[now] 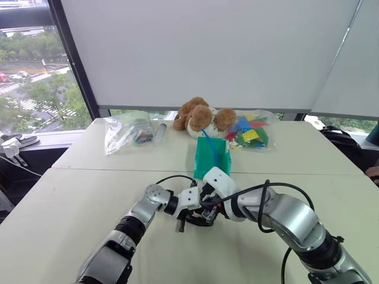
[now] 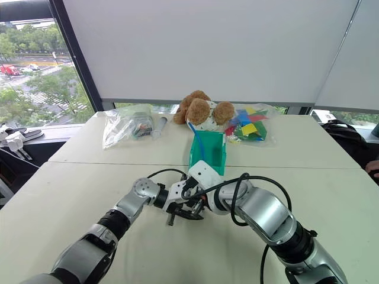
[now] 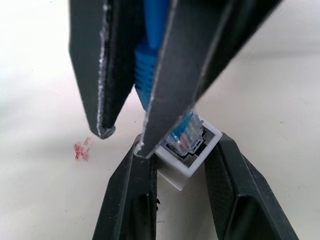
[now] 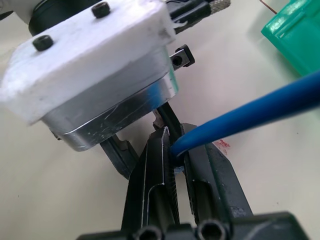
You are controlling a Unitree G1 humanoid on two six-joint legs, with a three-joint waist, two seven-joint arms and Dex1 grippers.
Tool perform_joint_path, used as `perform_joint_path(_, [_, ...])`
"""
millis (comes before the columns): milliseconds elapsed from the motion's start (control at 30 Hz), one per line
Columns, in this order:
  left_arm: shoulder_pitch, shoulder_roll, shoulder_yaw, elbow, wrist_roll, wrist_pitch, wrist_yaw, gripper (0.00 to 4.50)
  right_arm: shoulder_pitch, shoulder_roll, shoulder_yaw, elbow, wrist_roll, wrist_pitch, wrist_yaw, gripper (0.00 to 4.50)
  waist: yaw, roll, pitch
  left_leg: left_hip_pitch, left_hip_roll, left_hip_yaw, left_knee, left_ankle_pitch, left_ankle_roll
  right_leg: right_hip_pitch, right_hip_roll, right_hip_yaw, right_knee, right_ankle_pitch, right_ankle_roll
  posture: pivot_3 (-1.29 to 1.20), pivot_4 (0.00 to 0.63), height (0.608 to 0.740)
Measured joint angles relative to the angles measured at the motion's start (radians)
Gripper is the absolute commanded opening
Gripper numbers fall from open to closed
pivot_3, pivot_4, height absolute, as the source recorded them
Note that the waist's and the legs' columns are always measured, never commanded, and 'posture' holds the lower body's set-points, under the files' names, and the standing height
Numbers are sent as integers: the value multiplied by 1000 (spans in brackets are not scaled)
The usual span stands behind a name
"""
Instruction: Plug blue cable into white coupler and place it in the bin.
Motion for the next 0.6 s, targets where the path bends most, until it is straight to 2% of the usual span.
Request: perform_joint_path(600, [19,8,0,-39,0,38,2,742,41,5,35,3,-3,-41,-22,0,-1,-2,-5,0,0,0,-3,0,0,0,0,0,-3,0,0,0,150,740])
